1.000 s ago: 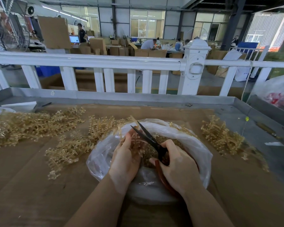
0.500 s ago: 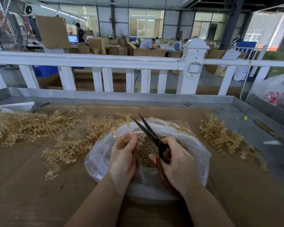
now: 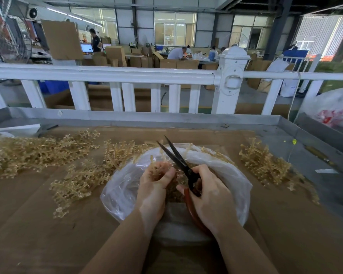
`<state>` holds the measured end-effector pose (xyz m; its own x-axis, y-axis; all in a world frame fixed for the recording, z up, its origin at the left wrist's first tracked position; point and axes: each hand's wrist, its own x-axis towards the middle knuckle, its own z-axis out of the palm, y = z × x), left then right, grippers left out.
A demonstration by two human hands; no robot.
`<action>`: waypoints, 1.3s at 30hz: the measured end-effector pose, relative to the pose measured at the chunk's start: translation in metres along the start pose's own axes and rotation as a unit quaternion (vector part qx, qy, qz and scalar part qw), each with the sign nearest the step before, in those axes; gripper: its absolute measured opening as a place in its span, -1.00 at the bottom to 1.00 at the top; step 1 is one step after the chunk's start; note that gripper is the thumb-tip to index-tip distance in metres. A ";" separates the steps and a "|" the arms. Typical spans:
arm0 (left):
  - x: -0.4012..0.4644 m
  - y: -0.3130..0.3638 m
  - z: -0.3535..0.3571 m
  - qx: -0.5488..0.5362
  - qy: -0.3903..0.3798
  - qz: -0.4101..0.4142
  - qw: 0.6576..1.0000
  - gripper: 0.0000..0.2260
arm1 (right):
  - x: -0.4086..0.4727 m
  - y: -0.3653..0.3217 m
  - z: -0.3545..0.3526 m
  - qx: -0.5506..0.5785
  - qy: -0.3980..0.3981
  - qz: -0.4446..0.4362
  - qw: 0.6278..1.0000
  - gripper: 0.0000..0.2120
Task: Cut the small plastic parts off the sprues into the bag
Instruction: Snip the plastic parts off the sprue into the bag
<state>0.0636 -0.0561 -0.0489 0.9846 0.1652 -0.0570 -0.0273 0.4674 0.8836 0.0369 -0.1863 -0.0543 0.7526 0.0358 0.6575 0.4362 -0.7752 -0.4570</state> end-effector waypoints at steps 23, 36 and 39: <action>0.001 0.005 -0.006 -0.120 -0.104 -0.056 0.986 -0.84 | 0.001 0.003 0.002 -0.002 -0.003 0.031 1.000 -0.67; 0.005 0.003 -0.008 -0.167 -0.059 -0.054 0.983 -0.76 | -0.001 0.005 -0.001 0.007 -0.045 0.038 0.998 -0.66; 0.007 0.003 -0.009 -0.175 -0.025 -0.048 0.983 -0.80 | -0.002 0.004 -0.003 -0.001 -0.058 0.028 0.998 -0.66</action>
<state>0.0688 -0.0458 -0.0507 0.9927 0.0665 -0.1007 0.0168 0.7501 0.6611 0.0357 -0.1914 -0.0550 0.8278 0.0649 0.5573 0.3910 -0.7791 -0.4901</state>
